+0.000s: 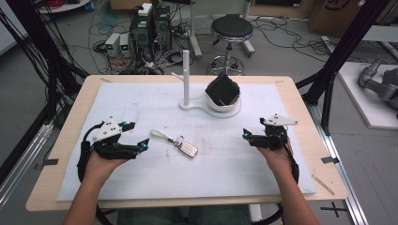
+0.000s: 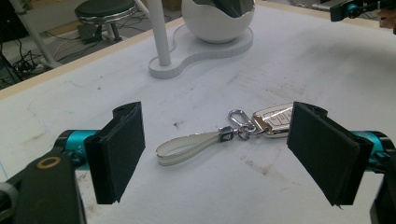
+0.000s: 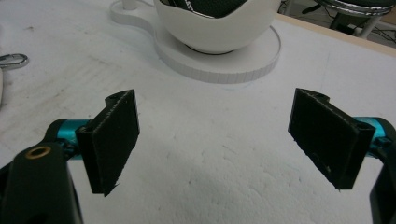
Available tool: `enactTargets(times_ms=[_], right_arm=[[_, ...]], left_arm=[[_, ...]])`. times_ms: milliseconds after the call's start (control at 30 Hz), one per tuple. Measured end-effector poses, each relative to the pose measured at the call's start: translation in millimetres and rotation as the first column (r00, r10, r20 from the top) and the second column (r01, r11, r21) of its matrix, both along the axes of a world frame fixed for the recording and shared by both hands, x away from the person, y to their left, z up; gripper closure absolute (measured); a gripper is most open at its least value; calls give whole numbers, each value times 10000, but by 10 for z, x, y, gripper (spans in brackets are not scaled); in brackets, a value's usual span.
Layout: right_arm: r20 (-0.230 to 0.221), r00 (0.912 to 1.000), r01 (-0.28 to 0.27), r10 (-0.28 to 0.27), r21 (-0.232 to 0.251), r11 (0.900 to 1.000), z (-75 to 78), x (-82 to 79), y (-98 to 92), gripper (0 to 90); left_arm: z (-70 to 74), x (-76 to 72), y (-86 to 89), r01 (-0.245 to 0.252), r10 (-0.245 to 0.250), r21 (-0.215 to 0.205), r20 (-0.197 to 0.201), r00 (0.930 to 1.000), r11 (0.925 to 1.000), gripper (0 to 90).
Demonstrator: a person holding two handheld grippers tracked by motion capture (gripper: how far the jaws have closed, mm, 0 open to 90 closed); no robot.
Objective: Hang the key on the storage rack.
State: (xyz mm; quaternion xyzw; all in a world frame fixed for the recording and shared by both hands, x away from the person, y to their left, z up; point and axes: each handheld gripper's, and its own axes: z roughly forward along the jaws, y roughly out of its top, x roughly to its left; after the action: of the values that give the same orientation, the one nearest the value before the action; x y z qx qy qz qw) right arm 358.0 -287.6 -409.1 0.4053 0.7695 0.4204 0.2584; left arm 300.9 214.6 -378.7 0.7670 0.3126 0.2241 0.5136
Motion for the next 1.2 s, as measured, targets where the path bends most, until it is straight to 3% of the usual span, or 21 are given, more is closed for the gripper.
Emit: enactTargets(times_ms=[333,633,867,967,1200], right_arm=[[280,9978,-595,595,-10,9982,93,38,238,165],[316,9926,-1176,1176,-26,9931,113,142,525,165],[306,9821,-1853,1857,-144,9826,134,189,852,165],[276,9712,-2361,2366,-191,9715,135,207,1098,164],[-37,9536,-3011,3012,-317,9531,86,236,1427,164]], left_arm=[[11,-45,117,-242,242,-20,22,9997,9997,192],[28,-122,190,-386,383,232,108,9992,9990,192],[41,-89,189,-395,391,293,144,9991,9988,191],[34,-97,224,-400,397,249,110,9992,9989,192],[31,-167,350,-680,678,170,120,9976,9975,191]])
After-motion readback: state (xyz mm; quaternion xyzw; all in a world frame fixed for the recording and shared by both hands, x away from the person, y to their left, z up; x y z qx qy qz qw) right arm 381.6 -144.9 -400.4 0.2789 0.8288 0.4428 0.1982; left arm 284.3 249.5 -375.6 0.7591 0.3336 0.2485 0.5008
